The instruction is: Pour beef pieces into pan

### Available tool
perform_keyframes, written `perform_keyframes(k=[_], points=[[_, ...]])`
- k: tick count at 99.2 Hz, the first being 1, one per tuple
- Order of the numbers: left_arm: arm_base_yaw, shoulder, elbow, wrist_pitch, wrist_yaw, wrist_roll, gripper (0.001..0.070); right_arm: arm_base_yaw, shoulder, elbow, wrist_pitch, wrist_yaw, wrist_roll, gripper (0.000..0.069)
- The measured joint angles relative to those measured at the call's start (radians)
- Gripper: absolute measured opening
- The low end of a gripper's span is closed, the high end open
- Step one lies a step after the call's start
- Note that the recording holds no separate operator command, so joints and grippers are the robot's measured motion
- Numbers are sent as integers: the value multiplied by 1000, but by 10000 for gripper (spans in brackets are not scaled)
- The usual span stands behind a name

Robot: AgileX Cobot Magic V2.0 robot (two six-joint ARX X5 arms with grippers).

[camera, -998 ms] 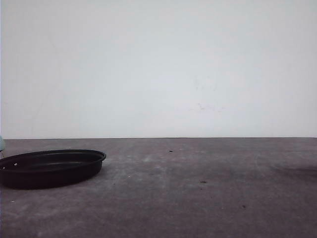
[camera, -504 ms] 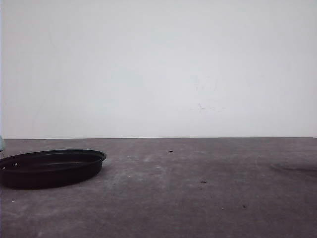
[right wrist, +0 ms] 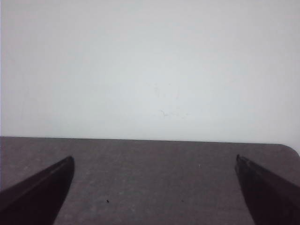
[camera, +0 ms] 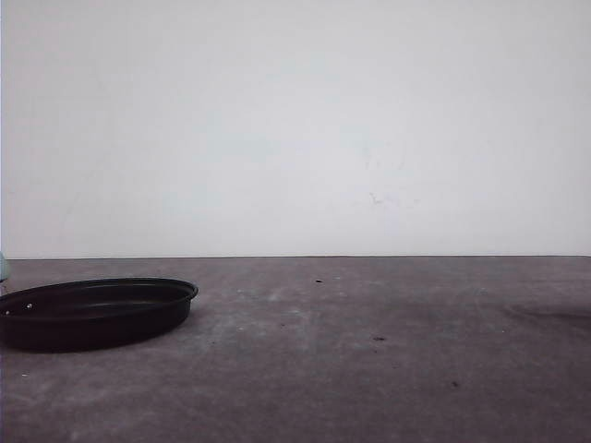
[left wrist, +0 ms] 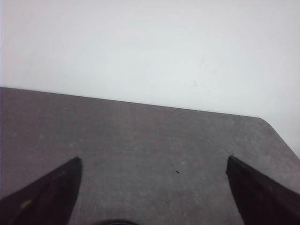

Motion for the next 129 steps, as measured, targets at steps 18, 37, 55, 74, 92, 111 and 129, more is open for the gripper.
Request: perform_keyframes(k=[18,37,55,74,92,111,129], points=[[0,22,0,-24,-1,0,673,0,37,1,-26,2,0,686],[-3,52,0,-11,-11,-1,673,0,61,1,-28,2,0,686],[-20,129,-1,12,-18,-19,673,0,77,1,-95,3,-1,685],[-19,177,-106,36,-19,-55,673,10,140,1,-193,8,-26,685],[-5,180,-323,108,-19,-114,673,28,210,1,-221,24,-26,685],[30,217,-522,180,-21,-211,673,29,283,1,-286,25,-46,685],[72,301,-545,218,-23,-244,672,29,303,1,-322,24,-71,685]])
